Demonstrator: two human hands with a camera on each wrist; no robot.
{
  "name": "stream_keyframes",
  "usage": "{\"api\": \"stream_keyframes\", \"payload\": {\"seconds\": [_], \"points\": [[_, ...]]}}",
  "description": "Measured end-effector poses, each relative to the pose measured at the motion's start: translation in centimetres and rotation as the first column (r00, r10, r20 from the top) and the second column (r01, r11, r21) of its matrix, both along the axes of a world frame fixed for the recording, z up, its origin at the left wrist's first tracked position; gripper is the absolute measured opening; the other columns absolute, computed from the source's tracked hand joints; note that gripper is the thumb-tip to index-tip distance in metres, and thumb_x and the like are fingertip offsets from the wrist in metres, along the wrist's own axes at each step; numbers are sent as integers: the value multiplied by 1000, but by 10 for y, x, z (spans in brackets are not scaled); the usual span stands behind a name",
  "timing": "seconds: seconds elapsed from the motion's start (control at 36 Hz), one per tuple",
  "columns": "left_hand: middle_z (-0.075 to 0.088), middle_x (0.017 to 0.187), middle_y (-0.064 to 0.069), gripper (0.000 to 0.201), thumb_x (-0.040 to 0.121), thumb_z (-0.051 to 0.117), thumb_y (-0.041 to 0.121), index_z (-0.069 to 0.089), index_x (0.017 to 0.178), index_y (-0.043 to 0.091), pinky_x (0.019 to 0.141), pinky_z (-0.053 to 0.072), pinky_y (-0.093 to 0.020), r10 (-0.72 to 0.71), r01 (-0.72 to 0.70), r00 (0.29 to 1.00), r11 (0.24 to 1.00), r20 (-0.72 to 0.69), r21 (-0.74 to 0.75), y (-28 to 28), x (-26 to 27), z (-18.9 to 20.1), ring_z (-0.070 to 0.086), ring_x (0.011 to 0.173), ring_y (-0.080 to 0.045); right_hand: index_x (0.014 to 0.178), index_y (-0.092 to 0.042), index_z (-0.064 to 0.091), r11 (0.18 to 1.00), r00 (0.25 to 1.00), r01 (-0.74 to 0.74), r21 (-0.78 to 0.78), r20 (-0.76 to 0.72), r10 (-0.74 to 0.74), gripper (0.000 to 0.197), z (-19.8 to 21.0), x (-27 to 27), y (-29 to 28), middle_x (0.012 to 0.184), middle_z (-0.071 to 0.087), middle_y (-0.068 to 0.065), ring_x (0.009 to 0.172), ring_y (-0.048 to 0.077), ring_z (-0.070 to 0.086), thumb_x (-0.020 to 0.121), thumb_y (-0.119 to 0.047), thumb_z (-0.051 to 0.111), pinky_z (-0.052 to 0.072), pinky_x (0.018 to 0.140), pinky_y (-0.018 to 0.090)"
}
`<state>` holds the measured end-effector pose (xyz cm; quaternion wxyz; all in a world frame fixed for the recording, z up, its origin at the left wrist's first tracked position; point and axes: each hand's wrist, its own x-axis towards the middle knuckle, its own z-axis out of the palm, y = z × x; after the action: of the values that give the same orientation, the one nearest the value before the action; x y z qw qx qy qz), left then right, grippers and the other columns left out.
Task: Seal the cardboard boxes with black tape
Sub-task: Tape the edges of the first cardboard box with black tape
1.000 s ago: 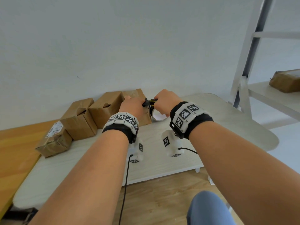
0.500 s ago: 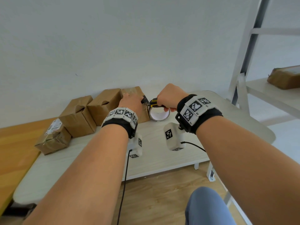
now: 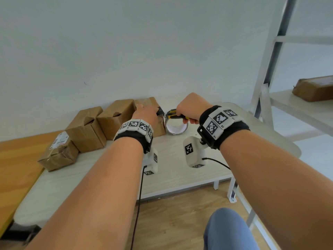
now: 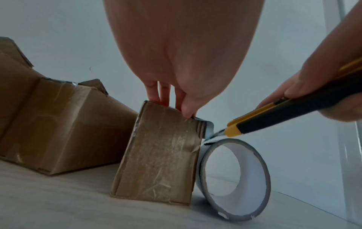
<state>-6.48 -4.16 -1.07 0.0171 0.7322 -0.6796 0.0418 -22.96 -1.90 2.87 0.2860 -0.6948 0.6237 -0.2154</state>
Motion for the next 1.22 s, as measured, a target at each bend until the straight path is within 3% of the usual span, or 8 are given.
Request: {"api": "stream_keyframes", "payload": {"seconds": [0.08,0.36,0.53,0.61,0.83,0.97,1.11,1.22], "points": [[50,132,-13,36,97,36,15,49,130,17,105,38,-42,8,-8,1000,1000,15,4,2,-1,0,31,131,-36,63,-4,55,997,998,55,-54,-8,-55,19,-5,1,-3,32,51,-1,20,9,40,79,-10,45,30,30,11],[55,127,-15,44,95,32,7,50,133,18,102,40,-41,-5,2,992,999,-122,-32,5,3,0,31,130,-32,79,-3,63,997,996,27,-78,82,-20,21,-11,1,-6,54,61,5,29,13,46,78,-8,42,29,30,12],[54,131,-15,51,93,32,6,49,137,24,104,39,-40,-33,14,979,995,-199,-100,2,8,-6,32,132,-32,120,-8,52,976,977,142,-166,182,-111,36,-27,-5,-15,100,65,12,66,30,69,86,-9,41,58,63,37],[54,132,-15,53,91,33,3,52,135,23,105,37,-40,-63,33,972,991,-227,-131,2,11,-8,33,131,-31,109,-5,52,979,985,169,-117,57,-163,23,-41,-11,-21,103,63,15,92,36,66,90,-11,41,55,84,44],[50,135,-12,49,93,34,8,54,133,28,105,36,-37,-64,16,954,987,-294,-160,-1,15,-11,40,128,-28,120,-8,54,993,954,105,57,-288,-84,33,-75,-16,-40,118,60,11,113,33,55,98,-16,32,45,93,38],[50,134,-13,49,93,33,6,55,133,26,106,37,-38,-84,26,948,982,-307,-187,0,16,-9,39,127,-26,72,-9,47,983,928,149,103,-358,-103,30,-89,-15,-49,91,54,9,87,28,51,97,-22,36,43,77,34],[56,129,-11,48,94,33,5,55,132,24,104,37,-38,-108,34,945,971,-309,-235,2,15,-12,37,128,-26,69,-10,47,987,930,140,78,-352,-104,27,-93,-14,-52,85,57,9,80,28,55,93,-24,43,45,70,32],[55,127,-11,48,94,32,7,57,131,25,101,40,-38,-110,22,940,964,-322,-264,2,15,-16,41,125,-25,79,-4,54,989,949,143,25,-288,-130,24,-83,-12,-52,114,59,18,91,33,56,93,-21,42,43,74,33]]}}
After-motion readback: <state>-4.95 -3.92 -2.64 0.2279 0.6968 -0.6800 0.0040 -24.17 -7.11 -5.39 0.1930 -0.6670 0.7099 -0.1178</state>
